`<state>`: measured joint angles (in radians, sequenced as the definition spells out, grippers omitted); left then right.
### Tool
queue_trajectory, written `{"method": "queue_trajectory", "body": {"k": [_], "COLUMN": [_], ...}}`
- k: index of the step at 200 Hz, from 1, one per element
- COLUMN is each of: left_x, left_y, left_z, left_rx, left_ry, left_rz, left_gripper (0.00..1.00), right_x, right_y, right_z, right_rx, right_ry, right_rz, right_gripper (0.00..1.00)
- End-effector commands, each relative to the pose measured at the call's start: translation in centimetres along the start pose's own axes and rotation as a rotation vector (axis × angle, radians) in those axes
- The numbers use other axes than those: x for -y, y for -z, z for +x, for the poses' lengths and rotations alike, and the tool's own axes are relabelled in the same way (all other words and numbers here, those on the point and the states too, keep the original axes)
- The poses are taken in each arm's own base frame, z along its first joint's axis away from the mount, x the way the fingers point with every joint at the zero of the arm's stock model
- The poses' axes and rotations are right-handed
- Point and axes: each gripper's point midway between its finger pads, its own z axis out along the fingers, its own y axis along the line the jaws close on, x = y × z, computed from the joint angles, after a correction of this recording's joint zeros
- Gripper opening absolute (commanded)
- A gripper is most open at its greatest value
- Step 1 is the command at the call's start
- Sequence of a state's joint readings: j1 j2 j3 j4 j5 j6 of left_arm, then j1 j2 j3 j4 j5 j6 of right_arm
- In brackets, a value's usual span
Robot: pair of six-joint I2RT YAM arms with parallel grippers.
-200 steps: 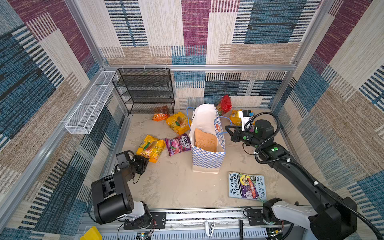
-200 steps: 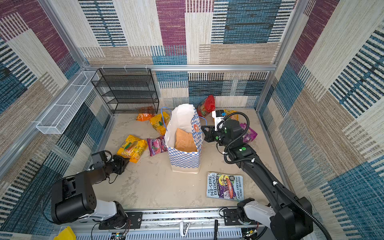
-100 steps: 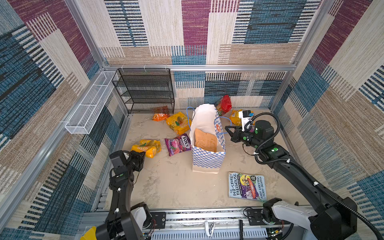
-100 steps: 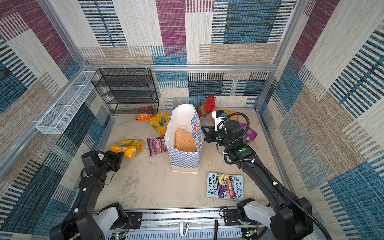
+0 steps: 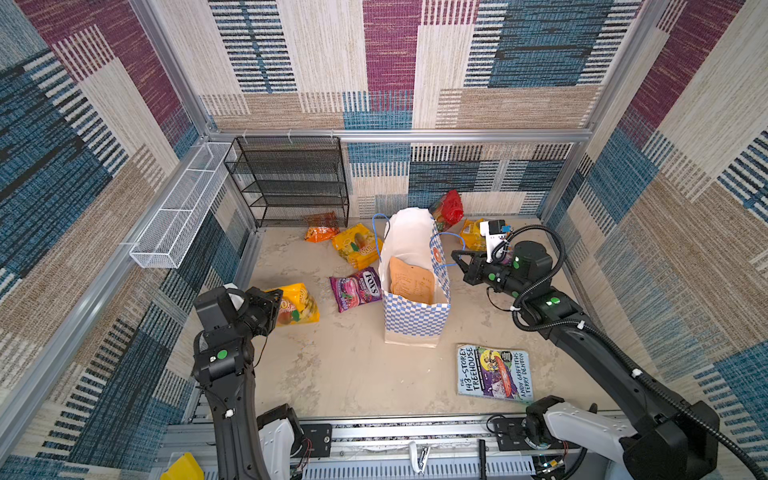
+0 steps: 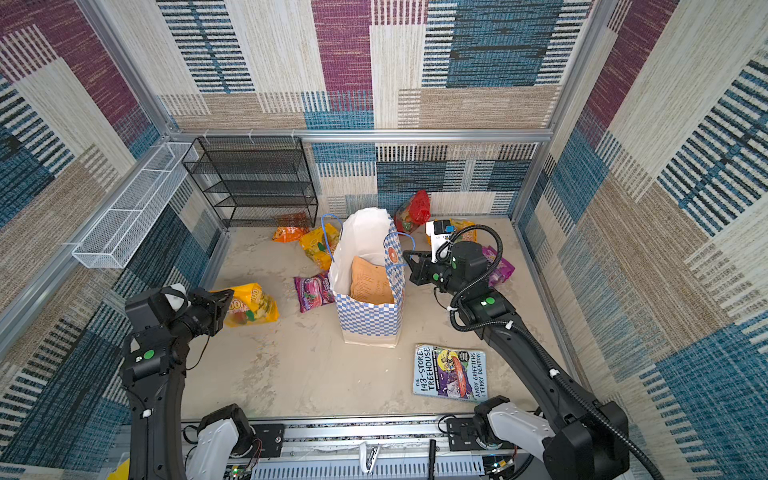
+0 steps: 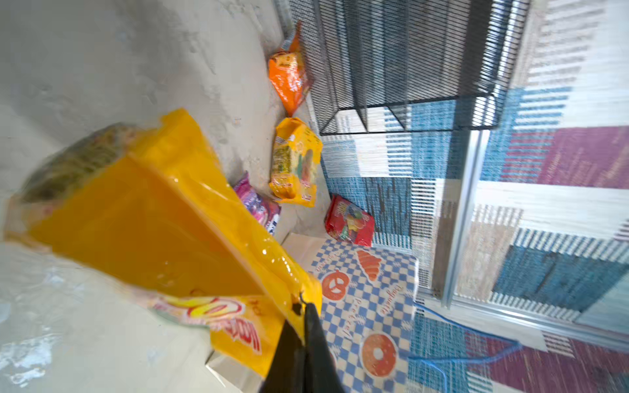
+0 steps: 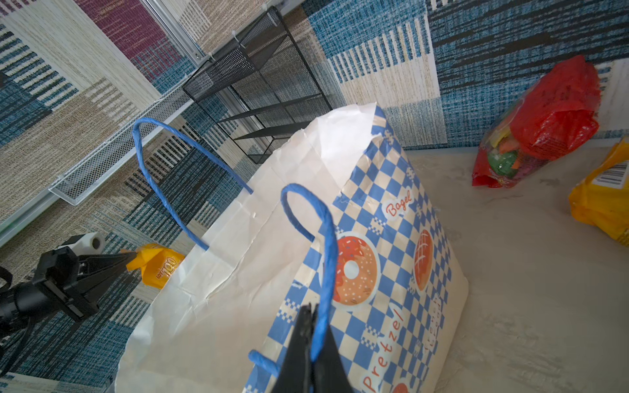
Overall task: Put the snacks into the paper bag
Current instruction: 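Lift the yellow LOT100 bag and swing it over the checkered bag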
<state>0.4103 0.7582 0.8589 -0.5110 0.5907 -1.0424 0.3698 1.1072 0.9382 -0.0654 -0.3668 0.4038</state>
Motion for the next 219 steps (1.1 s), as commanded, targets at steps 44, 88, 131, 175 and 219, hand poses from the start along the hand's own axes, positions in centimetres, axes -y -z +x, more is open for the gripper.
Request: {"method": "queue_trajectory", "body": {"k": [44, 88, 131, 175, 219], "left_x": [14.3, 22.2, 27.2, 33.5, 39.1], "left_y": [6.2, 10.5, 10.1, 6.0, 2.1], "left_z": [-0.9, -1.4, 0.6, 6.6, 14.3], "left_rx": [0.037, 0.121, 0.058, -0.117, -0.248], "left_ry": [-0.104, -0.167, -0.203, -0.292, -0.393], "left_rz": [0.336, 0.474, 0.561, 0.644, 0.693], "left_gripper": [0.00, 0.00, 0.00, 0.00, 0.00], "right_x": [-1.0, -1.5, -0.4, -1.4, -1.2], "right_y": [0.4, 0.4, 0.6, 1.5, 1.0], "right_z": [-3.6, -5.8, -4.4, -5.3, -5.3], "right_rx": [0.064, 0.112, 0.124, 0.145, 0.129], "right_ry": [0.019, -0.009, 0.006, 0.019, 0.019], "right_rz": [0.019, 0.025, 0.053, 0.029, 0.039], "right_gripper": [0.00, 0.00, 0.00, 0.00, 0.00]}}
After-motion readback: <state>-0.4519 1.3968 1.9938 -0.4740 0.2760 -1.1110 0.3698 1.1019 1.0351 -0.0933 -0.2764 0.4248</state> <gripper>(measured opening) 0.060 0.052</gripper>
